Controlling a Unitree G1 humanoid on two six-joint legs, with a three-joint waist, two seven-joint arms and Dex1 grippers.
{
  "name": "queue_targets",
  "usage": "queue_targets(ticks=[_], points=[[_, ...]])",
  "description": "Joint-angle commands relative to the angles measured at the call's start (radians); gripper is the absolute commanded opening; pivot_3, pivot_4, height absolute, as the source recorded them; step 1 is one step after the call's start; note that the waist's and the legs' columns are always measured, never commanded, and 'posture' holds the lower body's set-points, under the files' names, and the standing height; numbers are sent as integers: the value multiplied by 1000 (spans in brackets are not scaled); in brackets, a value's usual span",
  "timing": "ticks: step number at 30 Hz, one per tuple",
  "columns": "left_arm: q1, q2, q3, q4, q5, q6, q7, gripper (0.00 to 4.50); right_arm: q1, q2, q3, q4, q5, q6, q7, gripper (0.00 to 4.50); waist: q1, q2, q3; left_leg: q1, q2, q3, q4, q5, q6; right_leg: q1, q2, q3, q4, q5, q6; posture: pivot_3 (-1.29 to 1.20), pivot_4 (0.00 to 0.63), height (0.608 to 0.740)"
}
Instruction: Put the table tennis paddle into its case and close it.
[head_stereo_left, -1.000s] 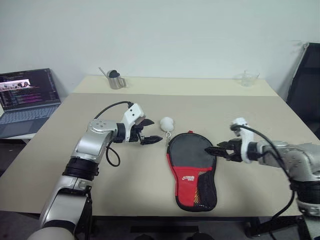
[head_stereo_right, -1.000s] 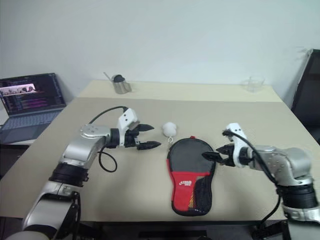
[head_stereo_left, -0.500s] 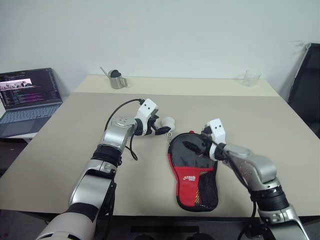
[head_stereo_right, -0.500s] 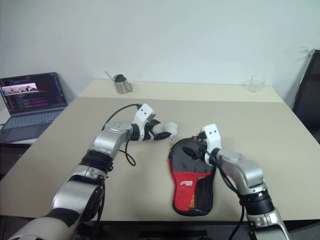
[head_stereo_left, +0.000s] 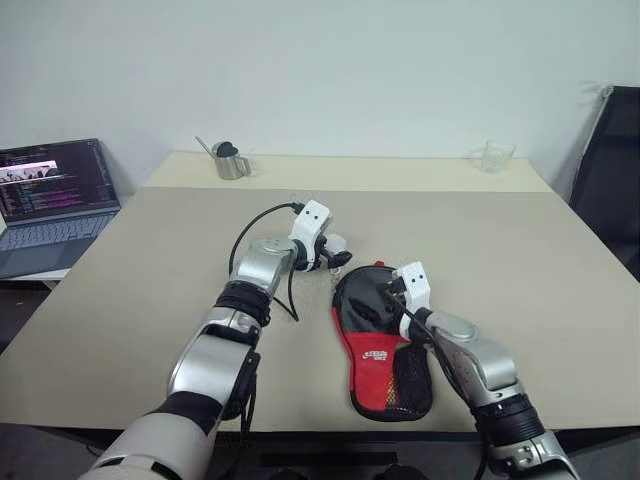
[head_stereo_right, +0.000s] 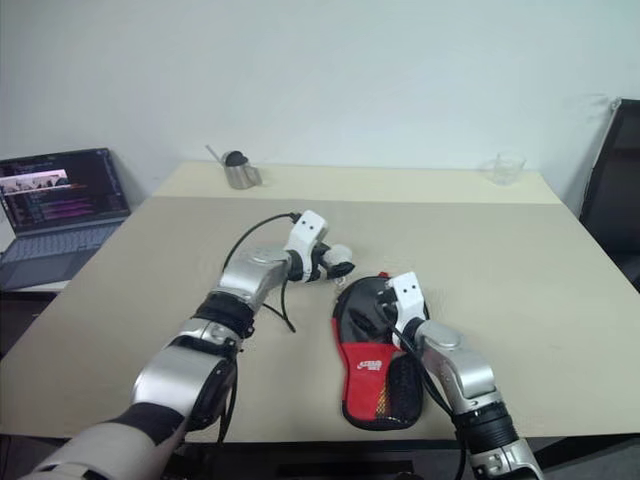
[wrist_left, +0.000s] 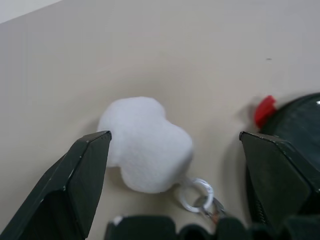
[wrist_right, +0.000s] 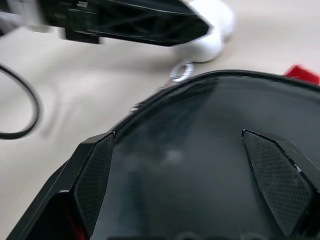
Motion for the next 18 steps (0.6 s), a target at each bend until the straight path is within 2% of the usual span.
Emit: queue_targets(ticks=[1, 18], points=[[-50, -17, 25, 29, 1, -17, 39, 4500, 24, 9, 31, 24, -12, 34, 26, 4464, -1, 0, 0, 0, 0, 0, 0, 0, 0, 0, 0, 0, 0, 0, 0, 0, 150, 740], [-108, -87, 73, 211, 26, -27, 222, 4500, 19, 19, 29, 26, -41, 49, 56, 4464, -1, -2, -1, 1, 0, 1, 0, 0, 0, 1, 0, 0, 1, 0, 0, 0, 150, 740]])
